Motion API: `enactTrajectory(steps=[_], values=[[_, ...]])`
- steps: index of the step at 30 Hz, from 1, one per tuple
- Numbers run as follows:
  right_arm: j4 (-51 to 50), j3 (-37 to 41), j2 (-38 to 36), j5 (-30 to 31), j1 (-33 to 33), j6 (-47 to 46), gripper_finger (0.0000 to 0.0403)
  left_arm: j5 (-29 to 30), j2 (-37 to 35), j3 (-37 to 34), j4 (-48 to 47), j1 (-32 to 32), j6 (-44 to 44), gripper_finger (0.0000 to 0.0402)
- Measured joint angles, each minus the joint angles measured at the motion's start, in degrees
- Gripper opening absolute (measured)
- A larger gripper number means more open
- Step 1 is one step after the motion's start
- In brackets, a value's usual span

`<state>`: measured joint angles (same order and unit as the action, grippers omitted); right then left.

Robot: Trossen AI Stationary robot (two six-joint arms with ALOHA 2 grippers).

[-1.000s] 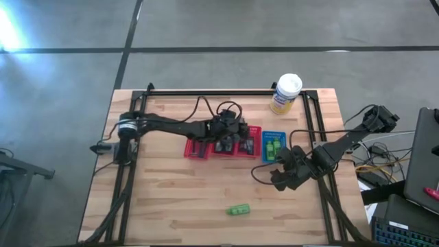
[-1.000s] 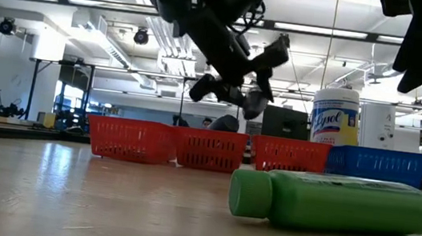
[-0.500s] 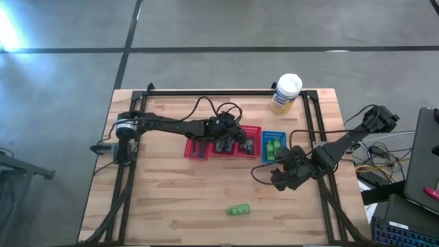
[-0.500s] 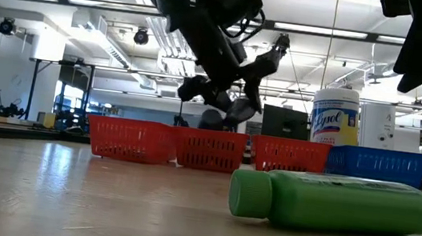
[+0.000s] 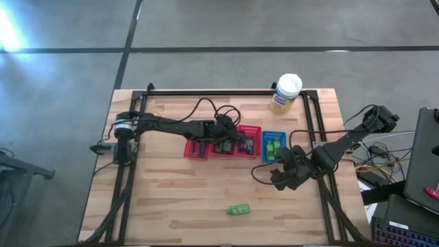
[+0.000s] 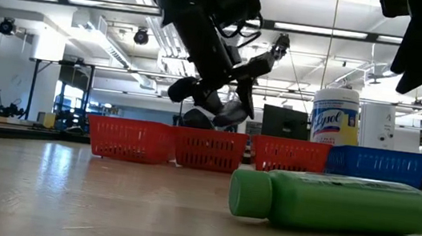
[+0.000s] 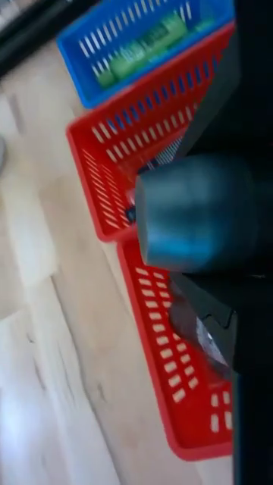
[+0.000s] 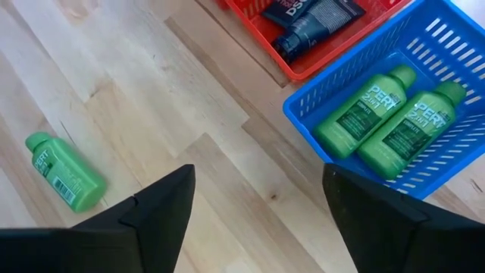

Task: Pick & Place Travel size toiletries
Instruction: Put the deodorant into the middle red bin, then put the shampoo into the blue bin

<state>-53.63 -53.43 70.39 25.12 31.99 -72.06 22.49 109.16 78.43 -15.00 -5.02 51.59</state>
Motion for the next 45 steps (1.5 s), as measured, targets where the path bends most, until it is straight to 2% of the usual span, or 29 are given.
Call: enactTrajectory(steps=[6, 13, 16, 19, 21, 24, 28, 31, 34, 37, 40, 42, 45], values=[[0.1, 0.0, 0.0, 0.1, 0.0, -0.6, 0.0298, 0.5, 0.1, 0.0, -1.6, 0.0, 0.1, 0.0287], [0.1, 0.0, 0.0, -0.9, 0.0, -0.1, 0.0300, 0.8, -0.4, 0.0, -0.6, 0.2, -2.0, 0.0291], [0.2, 0.0, 0.0, -3.4, 0.5, 1.8, 0.0293, 0.0, -2.7, 0.0, 3.5, 2.2, -9.2, 0.0290], [1.8, 0.0, 0.0, -6.1, 2.3, 6.0, 0.0284, -6.0, -5.8, 0.2, 8.2, 6.0, -21.4, 0.0290], [4.7, 0.0, 0.6, -8.5, 3.5, 10.4, 0.0278, -10.1, -7.7, 0.2, 7.9, 9.2, -29.3, 0.0290], [8.4, 0.1, 2.8, -10.5, 5.1, 15.4, 0.0272, -10.5, -9.4, 0.2, 2.5, 15.0, -34.7, 0.0290], [13.4, 0.1, 7.3, -11.2, 6.0, 21.1, 0.0266, -10.5, -9.9, 0.0, -5.9, 22.8, -32.9, 0.0291], [15.9, 0.1, 9.6, -13.0, 5.9, 22.5, 0.0261, -9.4, -10.4, 0.0, -10.2, 27.5, -24.4, 0.0291], [15.8, -0.4, 10.1, -12.9, 5.9, 22.8, 0.0255, -9.9, -12.1, 0.0, -10.1, 30.0, -16.6, 0.0291], [16.1, -0.5, 9.5, -11.8, 5.9, 22.7, 0.0250, -6.6, -14.8, -0.1, -14.2, 30.0, -13.9, 0.0291], [16.3, -0.5, 8.2, -10.0, 5.6, 22.7, 0.0249, -3.6, -18.1, -2.2, -14.7, 26.8, -20.6, 0.0291], [17.1, -0.5, 7.8, -8.1, 5.4, 22.2, 0.0252, -6.6, -20.5, -5.3, -12.2, 23.1, -25.8, 0.0291], [19.8, -0.4, 7.8, -5.0, 5.2, 22.3, 0.0259, -16.2, -23.4, -12.8, -1.2, 17.0, -29.5, 0.0291]])
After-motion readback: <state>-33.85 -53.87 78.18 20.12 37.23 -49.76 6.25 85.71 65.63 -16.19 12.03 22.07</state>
